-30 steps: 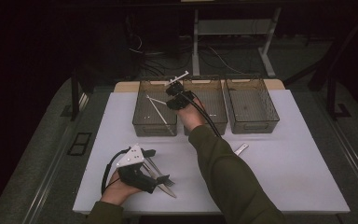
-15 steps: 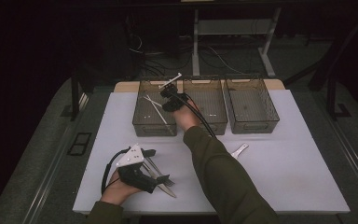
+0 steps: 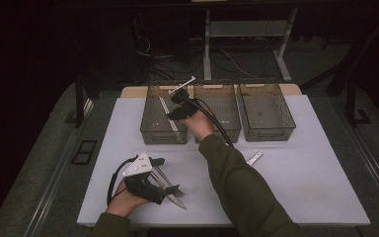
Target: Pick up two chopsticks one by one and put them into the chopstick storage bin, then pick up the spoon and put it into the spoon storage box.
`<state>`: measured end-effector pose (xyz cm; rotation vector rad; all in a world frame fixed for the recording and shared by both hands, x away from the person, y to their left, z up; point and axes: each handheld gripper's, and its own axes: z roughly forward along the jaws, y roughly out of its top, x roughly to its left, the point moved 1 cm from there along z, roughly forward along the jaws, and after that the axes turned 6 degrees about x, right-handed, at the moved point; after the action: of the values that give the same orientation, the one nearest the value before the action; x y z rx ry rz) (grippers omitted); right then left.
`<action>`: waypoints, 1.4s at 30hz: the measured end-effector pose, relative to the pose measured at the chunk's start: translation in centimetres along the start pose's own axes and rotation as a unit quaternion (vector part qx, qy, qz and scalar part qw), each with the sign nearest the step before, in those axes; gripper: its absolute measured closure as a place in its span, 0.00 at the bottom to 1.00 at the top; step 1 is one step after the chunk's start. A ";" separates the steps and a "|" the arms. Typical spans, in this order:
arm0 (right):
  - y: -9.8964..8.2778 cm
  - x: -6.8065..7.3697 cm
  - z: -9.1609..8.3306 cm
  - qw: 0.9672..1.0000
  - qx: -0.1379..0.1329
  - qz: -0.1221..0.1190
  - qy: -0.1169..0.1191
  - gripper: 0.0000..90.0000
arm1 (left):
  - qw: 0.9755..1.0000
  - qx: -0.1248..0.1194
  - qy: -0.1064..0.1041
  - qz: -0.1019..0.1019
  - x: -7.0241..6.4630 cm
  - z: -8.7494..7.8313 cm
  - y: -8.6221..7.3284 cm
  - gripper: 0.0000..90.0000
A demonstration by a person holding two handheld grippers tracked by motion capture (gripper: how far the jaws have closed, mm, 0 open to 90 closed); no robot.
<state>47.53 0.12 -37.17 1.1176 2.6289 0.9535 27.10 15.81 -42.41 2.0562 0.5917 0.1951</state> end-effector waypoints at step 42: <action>-18.5 -3.8 -14.5 0.996 -0.077 -0.049 0.022 0.73 | 1.000 0.013 0.015 -0.006 0.1 0.0 -0.3 0.00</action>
<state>34.06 -19.44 -37.23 0.9339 2.5651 1.1504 27.04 15.98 -42.66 2.0769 0.6282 0.2133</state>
